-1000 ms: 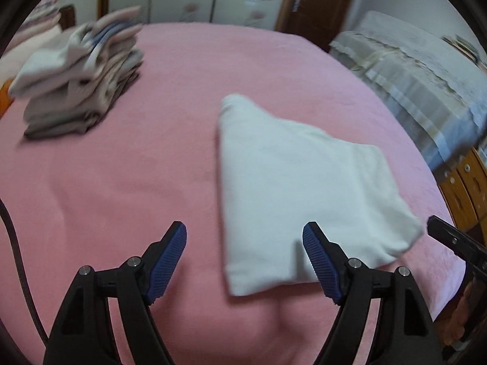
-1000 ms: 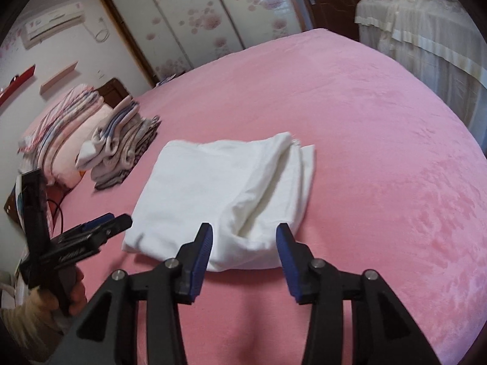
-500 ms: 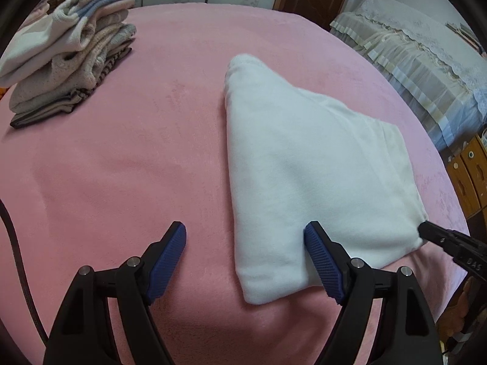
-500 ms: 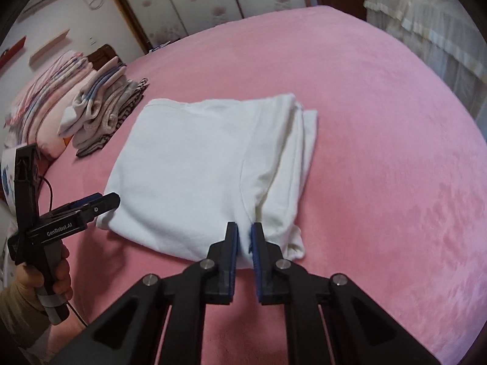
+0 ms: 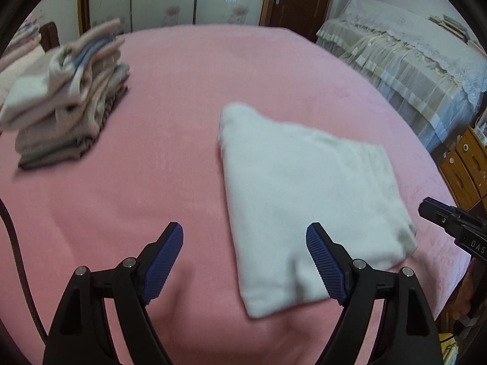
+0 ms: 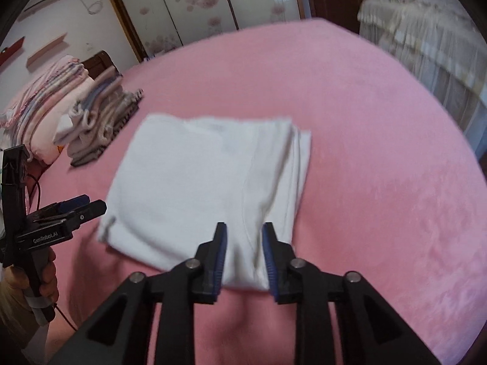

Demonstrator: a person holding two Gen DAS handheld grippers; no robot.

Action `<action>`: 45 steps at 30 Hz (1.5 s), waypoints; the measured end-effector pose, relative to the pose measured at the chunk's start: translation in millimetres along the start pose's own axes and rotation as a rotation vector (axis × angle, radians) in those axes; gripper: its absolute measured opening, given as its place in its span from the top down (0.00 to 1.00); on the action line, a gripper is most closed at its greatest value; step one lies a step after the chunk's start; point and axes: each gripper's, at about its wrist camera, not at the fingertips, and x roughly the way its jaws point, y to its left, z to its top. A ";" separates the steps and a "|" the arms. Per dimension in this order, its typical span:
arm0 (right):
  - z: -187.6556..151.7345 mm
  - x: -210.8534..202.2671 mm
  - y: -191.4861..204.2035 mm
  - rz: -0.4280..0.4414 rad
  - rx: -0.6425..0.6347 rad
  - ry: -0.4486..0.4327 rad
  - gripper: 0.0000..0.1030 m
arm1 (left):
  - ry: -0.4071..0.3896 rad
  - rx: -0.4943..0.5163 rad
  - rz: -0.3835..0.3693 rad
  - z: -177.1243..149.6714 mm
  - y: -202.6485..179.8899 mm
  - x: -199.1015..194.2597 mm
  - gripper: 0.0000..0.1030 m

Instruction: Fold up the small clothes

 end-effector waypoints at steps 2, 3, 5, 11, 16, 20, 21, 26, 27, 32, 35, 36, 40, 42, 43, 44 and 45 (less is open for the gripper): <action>16.3 4.8 8.0 -0.005 -0.025 -0.025 0.74 | -0.021 0.016 0.006 16.8 -4.1 3.7 0.20; 25.8 10.8 11.3 -0.012 -0.036 -0.024 0.74 | -0.026 0.022 0.003 25.4 -6.5 7.7 0.20; 43.6 27.2 15.7 0.000 -0.050 -0.012 0.74 | -0.037 0.026 -0.010 39.2 -10.1 16.0 0.20; 81.4 82.2 27.1 0.012 -0.085 0.052 0.83 | 0.002 0.033 -0.074 77.5 -20.9 59.5 0.31; 83.6 105.1 2.5 -0.051 -0.065 0.098 0.84 | 0.060 0.019 -0.070 85.3 -13.7 92.6 0.37; 75.3 110.1 -28.2 -0.112 -0.028 0.119 0.93 | 0.068 0.030 -0.042 84.8 -6.8 104.0 0.38; 72.7 110.2 -35.9 -0.114 -0.016 0.122 0.96 | 0.074 0.032 -0.030 83.7 -3.9 107.5 0.38; 61.0 114.1 -58.2 -0.109 0.004 0.131 1.00 | 0.126 -0.001 -0.044 74.3 12.9 127.8 0.38; 60.4 116.3 -58.6 -0.113 0.000 0.135 1.00 | 0.127 -0.006 -0.047 72.4 14.0 129.9 0.38; 57.5 124.5 -57.4 -0.128 -0.008 0.131 1.00 | 0.126 -0.027 -0.062 69.0 17.1 135.5 0.38; 57.7 121.9 -59.4 -0.120 0.001 0.128 1.00 | 0.127 -0.030 -0.073 69.0 20.6 136.5 0.37; 58.0 120.5 -58.4 -0.122 -0.001 0.128 1.00 | 0.128 -0.028 -0.073 69.4 21.5 136.2 0.37; 59.8 112.5 -52.5 -0.125 -0.008 0.125 1.00 | 0.129 -0.030 -0.072 72.6 22.0 128.7 0.37; 60.6 106.0 -50.0 -0.114 -0.008 0.124 0.99 | 0.130 -0.030 -0.073 75.1 22.5 122.4 0.36; 61.1 101.6 -48.4 -0.110 -0.006 0.123 0.97 | 0.128 -0.031 -0.075 75.6 22.4 118.7 0.34; 61.2 97.7 -46.5 -0.107 -0.005 0.121 0.97 | 0.123 -0.034 -0.076 76.8 22.7 113.2 0.27; 61.8 92.3 -44.4 -0.101 -0.004 0.118 0.97 | 0.117 -0.035 -0.074 78.5 22.8 107.5 0.24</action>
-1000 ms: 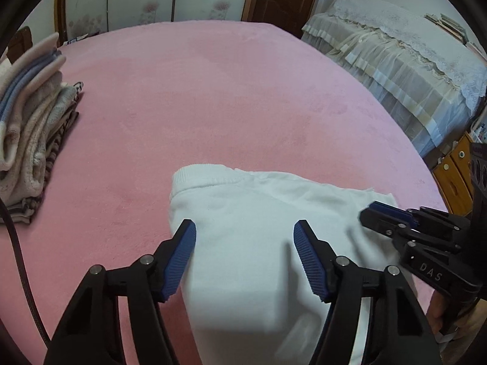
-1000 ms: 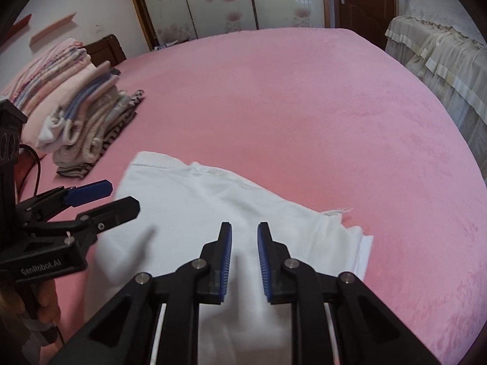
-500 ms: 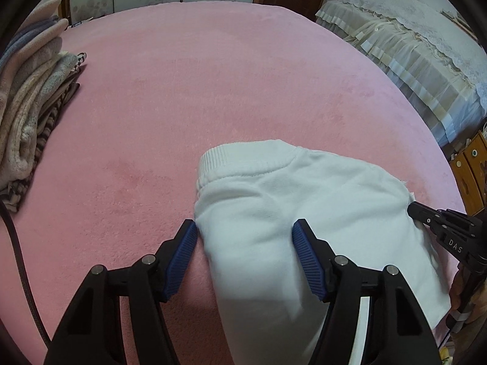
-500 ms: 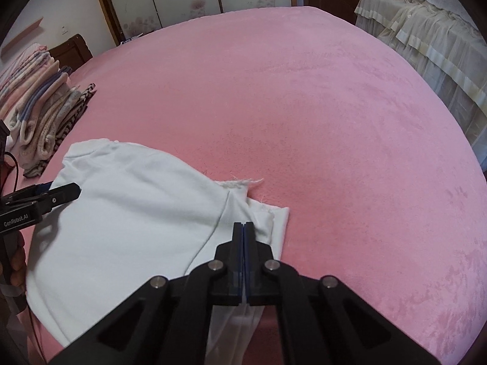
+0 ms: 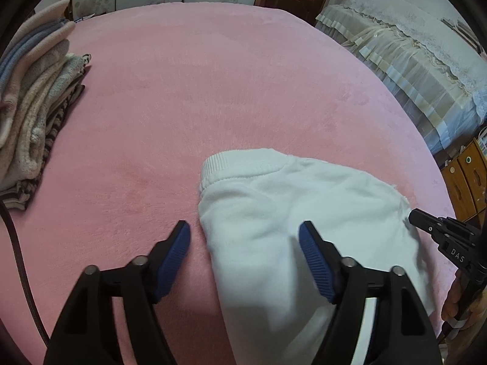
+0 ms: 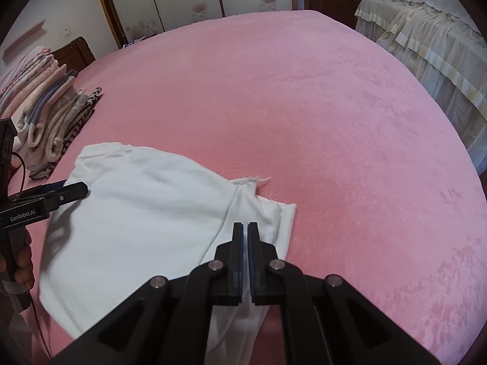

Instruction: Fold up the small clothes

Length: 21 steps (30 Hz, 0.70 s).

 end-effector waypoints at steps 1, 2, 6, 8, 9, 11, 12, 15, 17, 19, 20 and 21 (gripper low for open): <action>0.5 -4.3 2.4 0.003 0.001 -0.003 0.97 | -0.008 -0.003 0.003 0.8 -0.2 -6.3 0.20; 0.5 -9.8 4.4 0.007 -0.002 -0.007 0.97 | -0.016 -0.004 0.001 1.5 -0.9 -13.4 0.18; -1.4 -37.3 17.3 0.008 -0.023 -0.038 0.82 | -0.023 -0.013 -0.011 2.4 -4.2 -43.5 0.10; -3.5 -54.0 24.6 0.005 -0.035 -0.059 0.51 | -0.031 -0.021 -0.030 0.3 -5.2 -59.2 0.09; -5.5 -64.4 29.2 0.001 -0.043 -0.079 0.45 | -0.036 -0.023 -0.034 -0.9 -6.8 -66.6 0.09; -6.1 -80.3 33.6 -0.004 -0.058 -0.105 0.33 | -0.046 -0.018 -0.026 -3.6 -9.9 -80.7 0.05; -7.7 -88.9 37.0 -0.005 -0.065 -0.113 0.32 | -0.052 -0.013 -0.021 -5.8 -11.5 -88.8 0.04; -11.0 -106.7 42.1 0.016 -0.072 -0.114 0.28 | -0.090 -0.029 -0.026 -12.3 -12.1 -111.8 0.03; -15.2 -117.7 43.9 0.020 -0.078 -0.115 0.25 | -0.123 -0.052 -0.047 -16.3 -11.5 -126.6 0.01; -19.6 -127.4 44.5 0.017 -0.085 -0.121 0.19 | -0.152 -0.065 -0.066 -21.0 -12.0 -139.1 0.01; -21.7 -131.0 43.2 0.015 -0.086 -0.121 0.18 | -0.161 -0.065 -0.070 -24.2 -12.6 -144.2 0.01; -23.8 -133.9 41.0 0.013 -0.084 -0.120 0.17 | -0.164 -0.059 -0.073 -25.3 -13.6 -146.7 0.01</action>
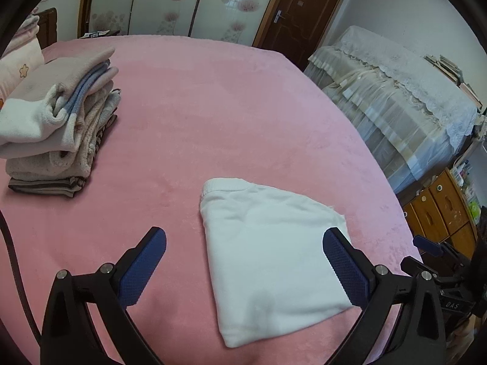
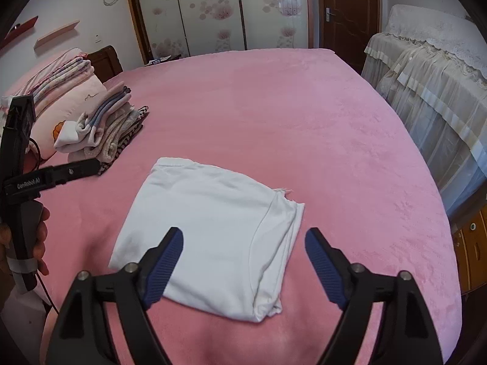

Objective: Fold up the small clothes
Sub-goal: 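Grasp the folded sweatshirt edge with the right tool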

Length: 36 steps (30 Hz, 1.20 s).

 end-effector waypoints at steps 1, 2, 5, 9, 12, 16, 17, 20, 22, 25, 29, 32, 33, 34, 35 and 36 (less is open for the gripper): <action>-2.7 -1.9 -1.1 0.000 0.003 0.003 0.17 | 0.000 0.013 -0.003 -2.6 -0.9 -2.2 0.01; -4.5 -2.1 -3.2 -0.001 0.009 0.010 0.17 | 0.006 0.037 -0.003 -5.9 -3.5 -3.5 0.01; -11.6 1.7 -13.7 -0.013 0.034 0.034 0.17 | 0.034 0.086 -0.032 -17.9 -9.1 1.1 0.01; -24.1 17.6 -23.9 0.001 0.054 0.067 0.17 | 0.126 0.107 -0.057 -36.0 -9.8 25.8 0.01; -33.6 36.6 -28.3 0.019 0.076 0.096 0.17 | 0.172 0.107 -0.042 -49.5 -6.5 51.7 0.01; -45.4 69.2 -36.5 0.061 0.125 0.146 0.17 | 0.217 0.054 -0.030 -61.7 3.8 84.9 0.01; -47.3 76.2 -39.0 0.077 0.143 0.157 0.17 | 0.226 0.031 -0.027 -64.0 7.3 92.3 0.01; -50.9 94.9 -47.7 0.120 0.201 0.183 0.17 | 0.236 -0.023 -0.034 -68.1 16.8 108.9 0.01; -50.8 104.3 -52.9 0.138 0.228 0.189 0.17 | 0.238 -0.060 -0.044 -71.3 22.7 118.6 0.01; -49.0 118.1 -60.8 0.176 0.262 0.202 0.17 | 0.224 -0.115 -0.073 -74.4 29.7 126.2 0.01; -48.8 131.6 -66.7 0.200 0.280 0.216 0.18 | 0.204 -0.134 -0.099 -78.2 34.1 130.3 0.01; -49.2 136.5 -67.4 0.211 0.272 0.216 0.18 | 0.197 -0.138 -0.111 -80.4 36.7 132.8 0.01; -49.3 137.5 -67.2 0.214 0.271 0.214 0.18 | 0.195 -0.139 -0.115 -81.0 37.1 133.7 0.01; -49.3 139.4 -66.2 0.219 0.268 0.214 0.18 | 0.194 -0.140 -0.118 -81.6 38.0 134.6 0.01; -49.7 140.4 -65.8 0.226 0.265 0.212 0.19 | 0.194 -0.139 -0.121 -82.0 38.8 135.1 0.01; -50.1 141.1 -65.0 0.232 0.261 0.209 0.20 | 0.193 -0.138 -0.125 -82.4 39.9 135.4 0.01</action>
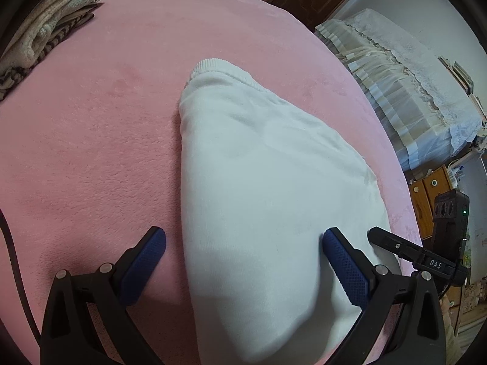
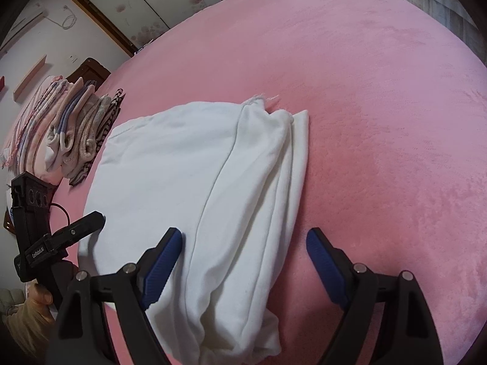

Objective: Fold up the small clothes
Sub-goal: 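Grasp the folded sweatshirt edge with the right tool, then carry the folded sweatshirt with the right tool onto the clothes stack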

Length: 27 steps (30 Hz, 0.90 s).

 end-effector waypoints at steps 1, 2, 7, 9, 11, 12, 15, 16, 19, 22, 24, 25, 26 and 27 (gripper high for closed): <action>-0.7 0.6 0.4 0.013 -0.005 -0.001 0.26 | -0.001 0.001 -0.005 -0.4 1.1 -0.3 0.02; -1.2 0.7 0.0 0.036 -0.009 0.002 0.36 | 0.001 0.003 -0.016 -0.8 1.7 -1.0 0.05; -0.4 4.9 -2.1 0.111 0.006 0.018 0.50 | 0.008 0.003 -0.063 0.4 -1.1 0.5 0.22; 0.1 6.1 -4.5 0.129 0.022 0.019 0.51 | 0.006 0.004 -0.070 -0.9 -2.3 0.2 0.27; -0.7 4.5 -8.9 0.145 0.031 0.016 0.57 | -0.006 0.011 -0.056 -2.4 -4.0 -1.4 0.35; -0.8 4.9 -8.4 0.154 0.034 0.015 0.61 | -0.012 0.013 -0.047 -2.9 -5.9 -1.7 0.38; -2.6 4.8 -3.3 0.149 0.035 0.008 0.74 | -0.032 0.024 -0.017 -3.8 -11.8 -7.1 0.48; -3.5 3.9 1.7 0.128 0.019 0.002 0.76 | -0.039 0.035 -0.001 -3.4 -15.5 -8.0 0.53; -5.8 1.1 14.9 0.066 -0.022 -0.015 0.79 | -0.052 0.071 0.052 -2.3 -29.3 -11.7 0.64; -7.6 -2.5 21.8 0.026 -0.039 -0.031 0.80 | -0.058 0.083 0.090 0.4 -40.6 -15.3 0.71; -9.0 -5.7 25.6 0.004 -0.052 -0.043 0.81 | -0.057 0.092 0.104 2.0 -44.7 -17.5 0.73; -9.8 -7.9 28.0 -0.007 -0.061 -0.049 0.81 | -0.056 0.096 0.107 2.6 -47.2 -19.4 0.74; -10.2 -9.3 30.5 -0.015 -0.067 -0.054 0.81 | -0.055 0.098 0.109 3.3 -48.7 -20.6 0.75; -10.3 -11.2 32.3 -0.021 -0.070 -0.059 0.81 | -0.055 0.101 0.109 4.0 -50.4 -22.6 0.76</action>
